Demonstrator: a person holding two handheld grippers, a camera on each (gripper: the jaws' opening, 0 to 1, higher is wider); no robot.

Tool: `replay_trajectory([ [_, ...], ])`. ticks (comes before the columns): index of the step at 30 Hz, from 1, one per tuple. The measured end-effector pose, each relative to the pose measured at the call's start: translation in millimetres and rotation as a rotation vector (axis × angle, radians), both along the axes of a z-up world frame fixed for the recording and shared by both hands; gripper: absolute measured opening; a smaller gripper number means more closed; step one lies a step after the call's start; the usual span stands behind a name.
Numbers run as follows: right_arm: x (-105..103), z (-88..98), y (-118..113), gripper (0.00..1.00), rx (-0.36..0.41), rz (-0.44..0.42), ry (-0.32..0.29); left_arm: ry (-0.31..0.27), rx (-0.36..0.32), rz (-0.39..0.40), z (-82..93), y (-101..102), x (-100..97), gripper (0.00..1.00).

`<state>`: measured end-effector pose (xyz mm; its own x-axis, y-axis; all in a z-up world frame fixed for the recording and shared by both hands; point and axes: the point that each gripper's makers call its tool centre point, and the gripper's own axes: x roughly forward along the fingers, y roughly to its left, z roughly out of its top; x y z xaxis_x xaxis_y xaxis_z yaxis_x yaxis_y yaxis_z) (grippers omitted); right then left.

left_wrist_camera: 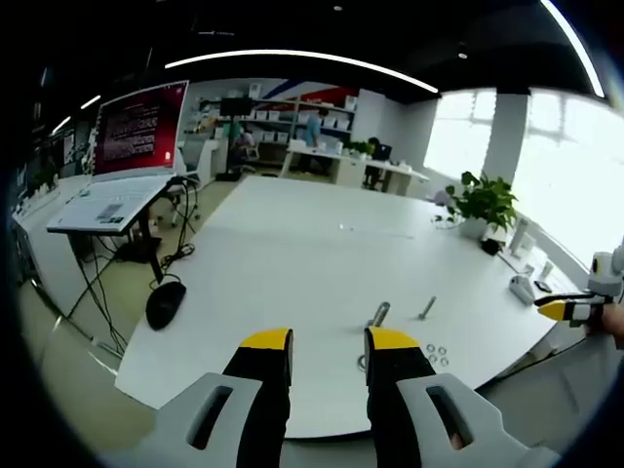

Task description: Place the washer onto the threaded stud by aligning its center hole with the stud, sliding it down to the base, and recovering from edge contact or off-axis alignment until the washer reaches the visible bottom stop.

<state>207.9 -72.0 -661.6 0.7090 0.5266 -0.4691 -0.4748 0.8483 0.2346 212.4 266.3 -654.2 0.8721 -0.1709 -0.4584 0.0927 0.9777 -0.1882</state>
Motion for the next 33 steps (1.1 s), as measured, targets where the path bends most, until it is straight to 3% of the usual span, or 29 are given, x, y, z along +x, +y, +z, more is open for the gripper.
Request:
replay_trajectory([
  [11, -1.9, -1.3, 1.8, 0.29, -0.006, 0.010, 0.007, 0.012, -0.011, -0.003, -0.6, -2.8, -1.7, 0.26],
  [17, -0.5, 5.0, 2.2, 0.29, 0.007, 0.003, -0.021, 0.012, -0.013, -0.007, -0.3, -2.9, -1.7, 0.25],
  [33, -2.0, -0.7, 4.2, 0.29, -0.009, 0.018, 0.008, -0.019, -0.038, -0.004, 5.7, -2.9, -0.3, 0.24],
])
